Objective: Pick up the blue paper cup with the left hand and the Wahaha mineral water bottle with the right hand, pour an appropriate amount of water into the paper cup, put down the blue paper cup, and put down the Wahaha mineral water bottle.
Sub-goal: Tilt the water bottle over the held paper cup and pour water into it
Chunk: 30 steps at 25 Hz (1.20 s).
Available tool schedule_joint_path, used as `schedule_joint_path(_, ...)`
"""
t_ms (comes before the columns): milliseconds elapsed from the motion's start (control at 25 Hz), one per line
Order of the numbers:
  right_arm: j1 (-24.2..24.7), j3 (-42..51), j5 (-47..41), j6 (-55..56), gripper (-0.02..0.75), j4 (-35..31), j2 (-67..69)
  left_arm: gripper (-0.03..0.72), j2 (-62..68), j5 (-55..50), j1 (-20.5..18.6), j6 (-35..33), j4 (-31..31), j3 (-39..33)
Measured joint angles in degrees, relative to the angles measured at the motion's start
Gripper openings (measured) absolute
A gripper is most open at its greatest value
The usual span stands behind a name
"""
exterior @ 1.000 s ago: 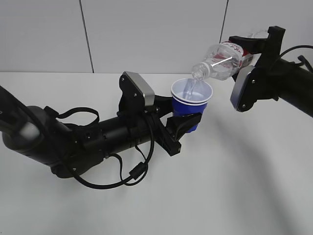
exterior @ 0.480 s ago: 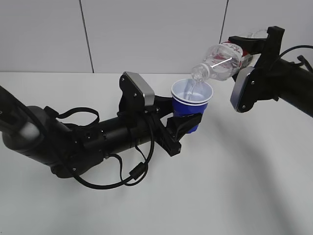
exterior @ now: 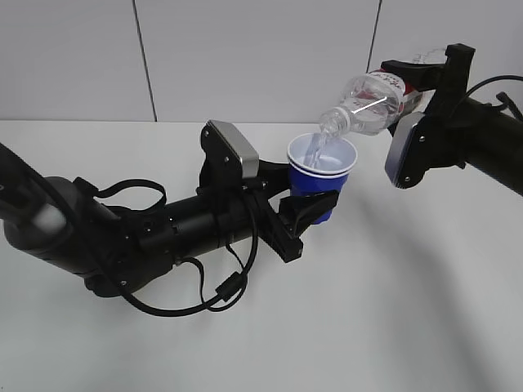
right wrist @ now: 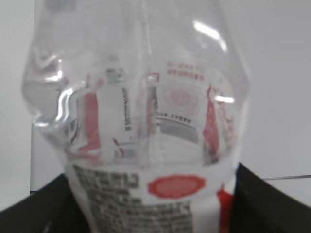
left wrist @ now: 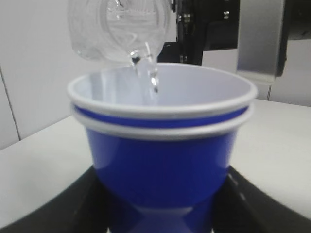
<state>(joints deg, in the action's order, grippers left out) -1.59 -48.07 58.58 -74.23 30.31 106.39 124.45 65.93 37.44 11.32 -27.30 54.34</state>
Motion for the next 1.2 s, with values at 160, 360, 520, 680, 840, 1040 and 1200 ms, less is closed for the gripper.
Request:
schedule_joint_path(160, 0.0, 0.0, 0.0, -0.1, 0.449, 0.0, 0.0, 0.426, 0.0, 0.0, 0.0, 0.0, -0.2, 0.0)
schedule_joint_path(360, 0.0, 0.0, 0.0, -0.7, 0.449, 0.0, 0.0, 0.426, 0.0, 0.0, 0.0, 0.0, -0.2, 0.0)
schedule_joint_path(520, 0.0, 0.0, 0.0, -0.9, 0.449, 0.0, 0.0, 0.426, 0.0, 0.0, 0.0, 0.0, -0.2, 0.0)
schedule_joint_path(680, 0.0, 0.0, 0.0, -1.2, 0.449, 0.0, 0.0, 0.426, 0.0, -0.1, 0.0, 0.0, -0.2, 0.0)
schedule_joint_path(840, 0.0, -0.1, 0.0, -1.5, 0.449, 0.0, 0.0, 0.426, 0.0, -0.2, 0.0, 0.0, -0.2, 0.0)
schedule_joint_path(1040, 0.0, -0.1, 0.0, -2.4, 0.449, 0.0, 0.0, 0.426, 0.0, -0.2, 0.0, 0.0, -0.3, 0.0)
schedule_joint_path(1200, 0.0, -0.1, 0.0, -2.4, 0.449, 0.0, 0.0, 0.426, 0.0, -0.2, 0.0, 0.0, -0.3, 0.0)
